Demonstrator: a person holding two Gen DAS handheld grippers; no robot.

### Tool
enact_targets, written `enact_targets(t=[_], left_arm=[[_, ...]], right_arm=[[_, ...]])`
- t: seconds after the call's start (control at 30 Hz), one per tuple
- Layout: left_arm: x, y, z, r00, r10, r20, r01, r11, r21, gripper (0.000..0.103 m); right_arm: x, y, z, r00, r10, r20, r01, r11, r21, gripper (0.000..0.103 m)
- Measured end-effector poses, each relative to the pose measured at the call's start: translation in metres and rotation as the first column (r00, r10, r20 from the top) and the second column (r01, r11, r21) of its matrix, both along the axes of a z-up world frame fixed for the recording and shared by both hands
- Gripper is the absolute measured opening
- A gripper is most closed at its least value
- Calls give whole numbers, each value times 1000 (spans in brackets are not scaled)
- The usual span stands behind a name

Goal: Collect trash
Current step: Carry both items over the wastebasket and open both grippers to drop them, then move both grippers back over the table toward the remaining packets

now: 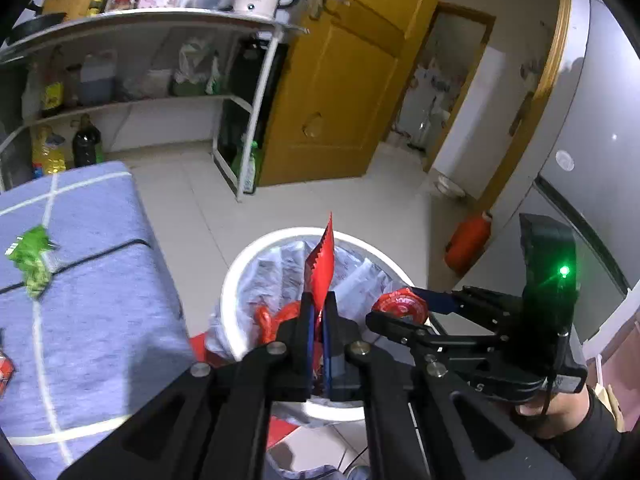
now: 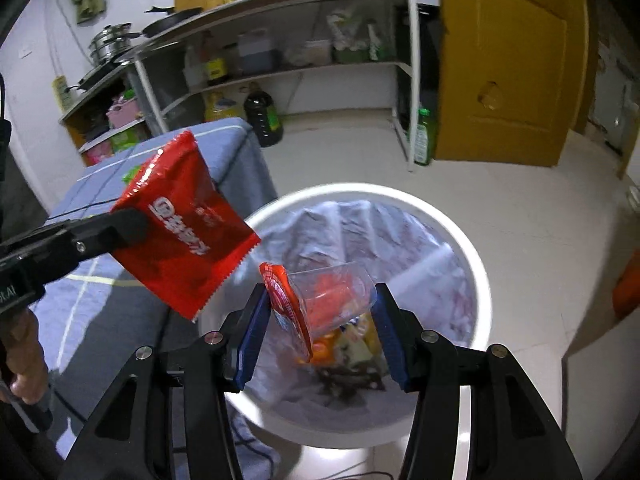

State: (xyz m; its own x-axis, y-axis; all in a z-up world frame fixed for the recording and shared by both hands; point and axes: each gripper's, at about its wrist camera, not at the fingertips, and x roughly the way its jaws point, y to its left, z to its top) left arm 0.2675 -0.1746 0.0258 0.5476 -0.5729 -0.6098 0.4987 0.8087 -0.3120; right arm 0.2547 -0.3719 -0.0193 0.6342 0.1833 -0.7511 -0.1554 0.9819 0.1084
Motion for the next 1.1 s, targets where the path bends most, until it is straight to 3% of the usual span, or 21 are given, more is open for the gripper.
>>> enact_targets(t=[0.2,0.47,0.8,1.1], left_arm=[[7,-20,-20,998,-22,-53,23,1000,14,14],[1,-16,-16,1000,0,-29,0,1000,28,18],[-22,38,4,995,92,40,-93,995,27,18],[-50,99,22,977,186,106,-190,981,27,18]], right_arm=[[0,-18,-9,999,-32,-19,31,999,-20,53],[-3,-18,-3,1000,-27,2,27,1000,-9,55],[-20,3,31,996,4,87,-6,1000,26,55],[-36,55,53,982,118,148,-127,991,49,55]])
